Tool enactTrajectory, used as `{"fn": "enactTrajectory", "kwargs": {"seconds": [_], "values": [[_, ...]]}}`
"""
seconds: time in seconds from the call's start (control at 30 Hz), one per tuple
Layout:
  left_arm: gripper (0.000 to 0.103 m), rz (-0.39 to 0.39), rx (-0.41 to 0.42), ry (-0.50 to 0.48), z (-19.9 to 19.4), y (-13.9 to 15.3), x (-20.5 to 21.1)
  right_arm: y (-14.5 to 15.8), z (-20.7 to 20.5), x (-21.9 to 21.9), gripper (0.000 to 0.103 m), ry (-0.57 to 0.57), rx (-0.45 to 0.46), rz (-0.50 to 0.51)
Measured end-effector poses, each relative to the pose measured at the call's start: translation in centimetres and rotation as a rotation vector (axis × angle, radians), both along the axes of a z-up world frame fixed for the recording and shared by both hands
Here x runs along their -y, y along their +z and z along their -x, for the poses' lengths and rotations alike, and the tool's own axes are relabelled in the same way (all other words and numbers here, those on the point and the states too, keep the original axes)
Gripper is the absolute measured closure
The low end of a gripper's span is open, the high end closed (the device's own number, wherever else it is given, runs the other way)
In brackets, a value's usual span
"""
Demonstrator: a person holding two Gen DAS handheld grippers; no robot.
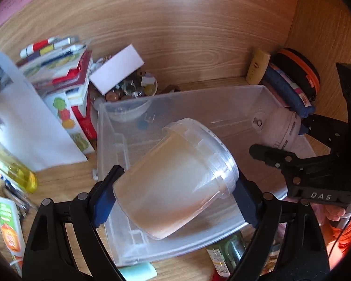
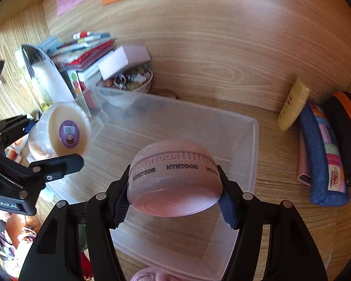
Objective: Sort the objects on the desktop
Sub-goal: 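Carry the white tub and pink jar over the clear plastic box with both grippers, then open both grippers to drop the tub and pink jar into the box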
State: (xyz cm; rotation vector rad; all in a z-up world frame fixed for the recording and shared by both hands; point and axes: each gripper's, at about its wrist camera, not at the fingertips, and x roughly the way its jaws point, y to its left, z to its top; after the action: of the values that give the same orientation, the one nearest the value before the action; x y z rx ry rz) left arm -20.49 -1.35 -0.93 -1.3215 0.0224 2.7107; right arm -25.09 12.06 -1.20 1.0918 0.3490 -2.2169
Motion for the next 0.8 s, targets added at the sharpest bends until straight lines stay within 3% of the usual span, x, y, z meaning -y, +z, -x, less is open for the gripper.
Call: {"fn": "enactTrajectory", "kwargs": {"seconds": [0.13, 0.37, 0.8], "values": [[0.014, 0.033, -0.009, -0.038, 0.4, -0.3, -1.1, -0.4, 0.0, 0.5, 0.043, 0.014, -0.012, -0.038], [0.015, 0.011, 0.058, -0.066, 2.2, -1.6, -1.5, -1.0, 0.4, 1.1, 0.043, 0.007, -0.031, -0.105], [0.014, 0.089, 0.050, -0.086, 2.3, -1.8, -2.0, -1.4, 1.2, 1.9, 0.042, 0.029, -0.040, -0.179]]}}
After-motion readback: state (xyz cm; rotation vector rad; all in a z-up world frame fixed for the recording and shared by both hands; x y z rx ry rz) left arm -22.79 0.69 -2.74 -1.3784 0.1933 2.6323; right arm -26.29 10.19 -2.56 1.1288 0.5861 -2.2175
